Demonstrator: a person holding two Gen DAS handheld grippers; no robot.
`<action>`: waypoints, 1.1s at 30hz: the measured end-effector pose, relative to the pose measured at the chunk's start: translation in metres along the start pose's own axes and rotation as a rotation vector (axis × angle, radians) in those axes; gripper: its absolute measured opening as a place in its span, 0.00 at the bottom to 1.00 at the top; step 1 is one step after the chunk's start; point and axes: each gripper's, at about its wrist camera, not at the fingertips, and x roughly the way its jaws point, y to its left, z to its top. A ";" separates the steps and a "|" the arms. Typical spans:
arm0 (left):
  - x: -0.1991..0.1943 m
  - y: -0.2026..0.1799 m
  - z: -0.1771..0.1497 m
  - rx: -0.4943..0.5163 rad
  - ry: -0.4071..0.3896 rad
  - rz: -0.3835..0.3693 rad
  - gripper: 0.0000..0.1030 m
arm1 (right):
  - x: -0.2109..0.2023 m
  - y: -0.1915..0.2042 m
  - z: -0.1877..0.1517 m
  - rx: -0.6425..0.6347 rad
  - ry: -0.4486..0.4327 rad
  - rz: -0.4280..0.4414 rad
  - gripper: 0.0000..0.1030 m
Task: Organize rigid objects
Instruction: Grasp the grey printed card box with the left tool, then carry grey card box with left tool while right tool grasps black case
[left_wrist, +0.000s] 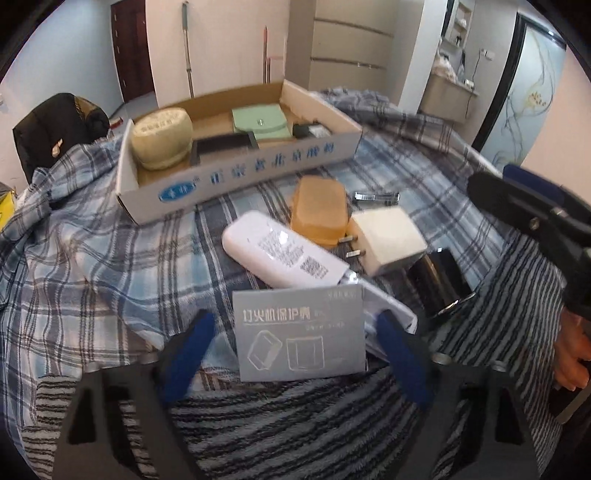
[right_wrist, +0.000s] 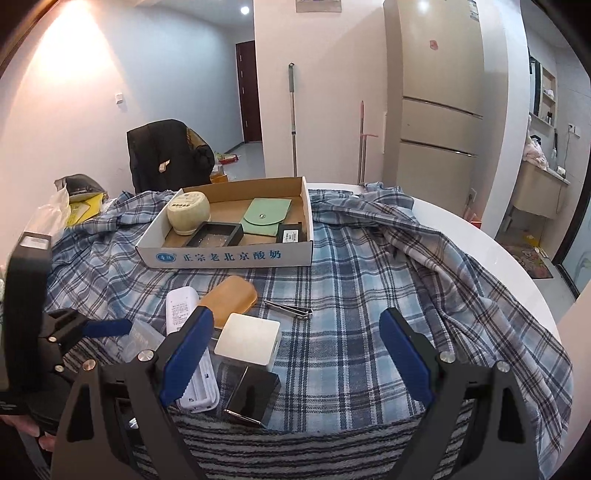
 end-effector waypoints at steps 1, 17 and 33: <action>-0.001 0.001 0.000 -0.007 -0.005 -0.014 0.73 | 0.000 0.000 0.000 -0.001 0.001 0.000 0.88; -0.045 0.010 -0.005 -0.053 -0.228 -0.011 0.64 | 0.003 0.001 -0.003 0.008 0.027 0.014 0.88; -0.095 0.033 -0.013 -0.216 -0.507 0.342 0.64 | 0.033 0.012 -0.016 -0.030 0.193 0.053 0.81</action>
